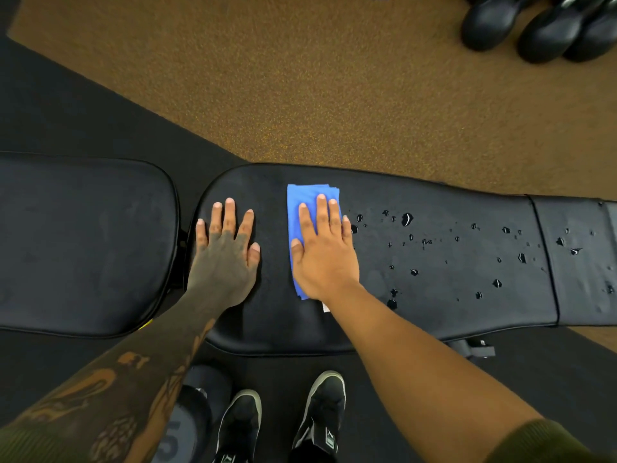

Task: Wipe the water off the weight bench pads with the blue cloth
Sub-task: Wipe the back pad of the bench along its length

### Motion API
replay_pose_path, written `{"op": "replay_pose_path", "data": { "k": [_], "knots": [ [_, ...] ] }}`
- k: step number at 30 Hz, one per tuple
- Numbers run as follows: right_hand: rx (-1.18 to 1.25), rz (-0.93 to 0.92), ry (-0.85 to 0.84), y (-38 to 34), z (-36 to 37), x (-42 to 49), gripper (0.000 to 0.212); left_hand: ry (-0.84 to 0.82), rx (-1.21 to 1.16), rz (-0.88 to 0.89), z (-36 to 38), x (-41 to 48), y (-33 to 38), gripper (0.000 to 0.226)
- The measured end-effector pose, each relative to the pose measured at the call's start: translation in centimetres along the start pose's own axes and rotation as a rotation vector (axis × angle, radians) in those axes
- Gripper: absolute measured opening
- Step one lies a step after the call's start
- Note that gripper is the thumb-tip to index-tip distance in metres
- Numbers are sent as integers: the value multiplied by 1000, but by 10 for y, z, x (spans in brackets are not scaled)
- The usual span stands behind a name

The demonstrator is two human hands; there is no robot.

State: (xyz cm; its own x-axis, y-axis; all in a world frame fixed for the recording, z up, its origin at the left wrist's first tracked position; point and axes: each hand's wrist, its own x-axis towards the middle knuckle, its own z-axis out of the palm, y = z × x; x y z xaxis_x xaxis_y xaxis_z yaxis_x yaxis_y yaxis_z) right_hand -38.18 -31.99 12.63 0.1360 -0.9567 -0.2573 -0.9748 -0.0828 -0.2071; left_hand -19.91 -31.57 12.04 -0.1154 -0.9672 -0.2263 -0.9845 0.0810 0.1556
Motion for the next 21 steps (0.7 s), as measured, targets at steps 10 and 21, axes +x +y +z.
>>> {"op": "replay_pose_path", "data": {
  "k": [10, 21],
  "knots": [
    [44, -54, -13, 1, 3, -27, 61, -21, 0, -41, -2, -2, 14, 64],
    [52, 29, 1, -8, 4, -19, 61, -38, 9, -24, -7, -7, 26, 63]
  ]
}}
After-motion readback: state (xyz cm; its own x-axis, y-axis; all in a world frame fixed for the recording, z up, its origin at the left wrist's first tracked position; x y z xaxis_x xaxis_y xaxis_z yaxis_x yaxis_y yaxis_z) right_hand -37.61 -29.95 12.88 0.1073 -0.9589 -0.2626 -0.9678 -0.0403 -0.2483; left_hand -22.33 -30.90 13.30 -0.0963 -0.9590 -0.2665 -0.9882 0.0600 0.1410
